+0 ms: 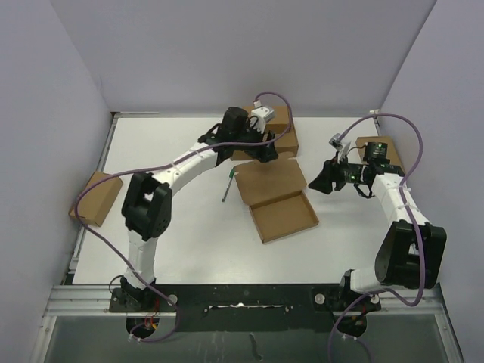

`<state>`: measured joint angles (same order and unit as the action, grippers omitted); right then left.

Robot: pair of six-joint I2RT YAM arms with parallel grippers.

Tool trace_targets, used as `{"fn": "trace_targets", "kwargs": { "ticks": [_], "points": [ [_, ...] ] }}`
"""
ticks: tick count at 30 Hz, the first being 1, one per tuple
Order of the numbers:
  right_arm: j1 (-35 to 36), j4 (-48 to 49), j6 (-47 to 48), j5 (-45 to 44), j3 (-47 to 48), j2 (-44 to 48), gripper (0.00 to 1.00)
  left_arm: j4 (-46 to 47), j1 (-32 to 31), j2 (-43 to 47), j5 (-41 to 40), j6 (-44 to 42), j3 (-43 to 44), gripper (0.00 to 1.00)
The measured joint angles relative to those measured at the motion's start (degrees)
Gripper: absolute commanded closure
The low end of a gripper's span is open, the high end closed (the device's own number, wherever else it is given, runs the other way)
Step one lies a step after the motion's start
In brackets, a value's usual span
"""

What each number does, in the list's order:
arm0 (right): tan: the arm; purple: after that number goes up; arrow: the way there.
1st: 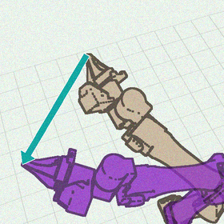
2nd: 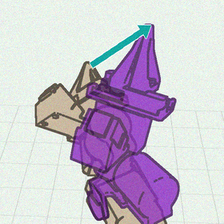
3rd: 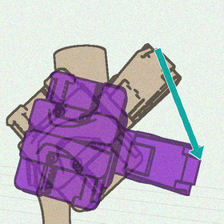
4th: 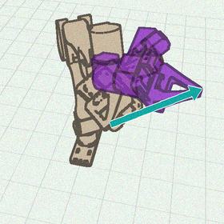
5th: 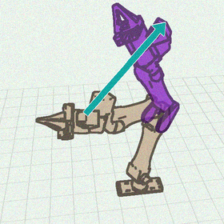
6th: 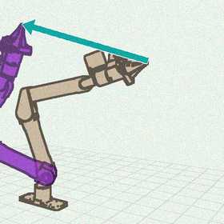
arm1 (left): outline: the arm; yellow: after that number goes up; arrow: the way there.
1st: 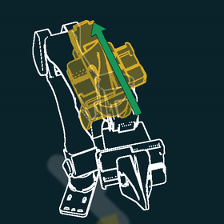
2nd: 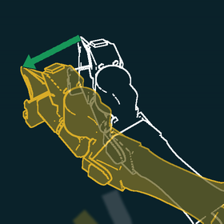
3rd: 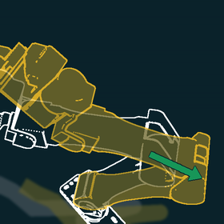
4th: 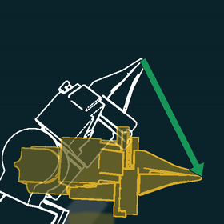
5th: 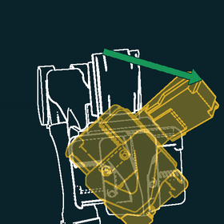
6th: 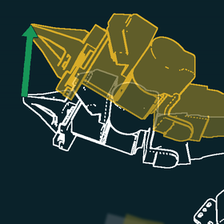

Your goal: Fold the paper box

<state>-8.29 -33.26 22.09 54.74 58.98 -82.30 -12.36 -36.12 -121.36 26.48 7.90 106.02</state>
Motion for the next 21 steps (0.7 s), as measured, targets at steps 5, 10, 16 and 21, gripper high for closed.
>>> {"fn": "trace_targets", "kwargs": {
  "ticks": [5, 10, 16, 21],
  "points": [
    [-0.4, 0.0, 0.0, 1.8, -0.2, 1.5, 0.44, 4.3, 2.0, 16.6, -8.2, -0.6, -21.0, 0.28],
    [-1.3, 0.0, 0.0, 2.9, -0.3, 2.0, 0.44, 11.2, 5.3, 37.1, -12.3, 4.2, -41.0, 0.30],
    [-1.9, 0.0, 0.0, 3.2, -0.3, 2.0, 0.44, 14.1, 6.3, 43.5, -15.4, 12.3, -54.5, 0.38],
    [-1.9, 0.0, 0.0, 3.2, -0.4, 2.0, 0.44, 11.0, 6.3, 38.9, -18.6, 15.8, -56.8, 0.48]
  ]
}}
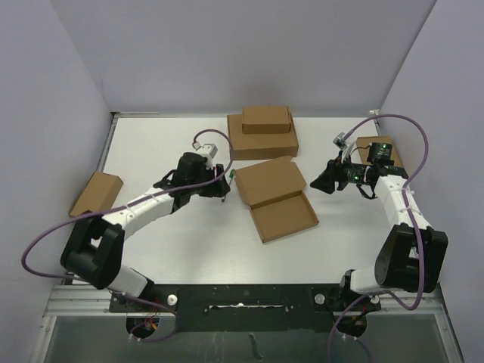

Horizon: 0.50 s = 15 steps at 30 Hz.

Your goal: Fold the paper box

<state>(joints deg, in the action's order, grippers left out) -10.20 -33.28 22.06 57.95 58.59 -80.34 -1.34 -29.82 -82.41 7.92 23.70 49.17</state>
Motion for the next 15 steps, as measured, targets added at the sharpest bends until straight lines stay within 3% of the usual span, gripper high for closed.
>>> {"fn": "trace_targets", "kwargs": {
  "ticks": [5, 15],
  "points": [
    [0.0, 0.0, 0.0, 0.1, 0.0, 0.0, 0.44, -6.3, -0.4, -10.6, -4.3, 1.2, 8.6, 0.56],
    [0.0, -0.1, 0.0, 0.2, 0.0, 0.0, 0.44, -14.3, -2.3, -22.2, -10.4, 0.0, 20.9, 0.60]
  ]
}}
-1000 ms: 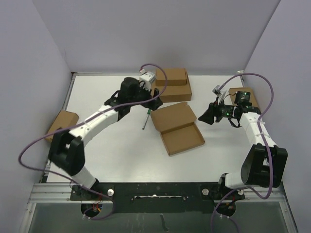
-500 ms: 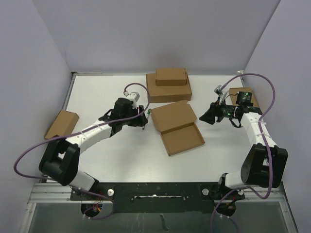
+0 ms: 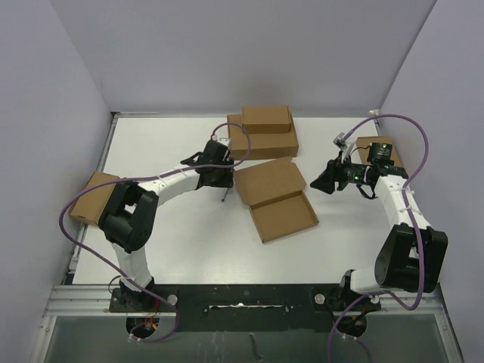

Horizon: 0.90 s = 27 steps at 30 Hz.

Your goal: Fold the paper box

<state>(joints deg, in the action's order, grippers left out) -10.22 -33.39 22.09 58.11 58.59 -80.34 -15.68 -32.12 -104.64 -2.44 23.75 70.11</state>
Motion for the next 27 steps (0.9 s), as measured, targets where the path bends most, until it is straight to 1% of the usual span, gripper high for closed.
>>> {"fn": "trace_targets", "kwargs": {
  "ticks": [7, 10, 12, 15, 23, 27],
  "points": [
    [-0.3, -0.1, 0.0, 0.0, 0.0, 0.0, 0.44, -3.2, -0.2, -5.1, -1.3, -1.2, 4.6, 0.61],
    [-0.3, -0.1, 0.0, 0.0, 0.0, 0.0, 0.44, -4.4, -0.2, -6.8, -2.1, -1.7, 5.6, 0.69],
    [-0.3, -0.2, 0.0, 0.0, 0.0, 0.0, 0.44, -4.9, -0.2, -7.5, -2.3, -1.9, 5.8, 0.69],
    [-0.3, -0.2, 0.0, 0.0, 0.0, 0.0, 0.44, -5.6, -0.2, -8.3, -2.3, -2.0, 6.1, 0.73],
    [-0.3, -0.2, 0.0, 0.0, 0.0, 0.0, 0.44, -6.2, -0.5, -9.6, -3.0, -2.0, 6.9, 0.72],
    [-0.3, -0.2, 0.0, 0.0, 0.0, 0.0, 0.44, -6.4, -0.6, -9.6, -4.2, -2.2, 6.9, 0.77]
  ]
}}
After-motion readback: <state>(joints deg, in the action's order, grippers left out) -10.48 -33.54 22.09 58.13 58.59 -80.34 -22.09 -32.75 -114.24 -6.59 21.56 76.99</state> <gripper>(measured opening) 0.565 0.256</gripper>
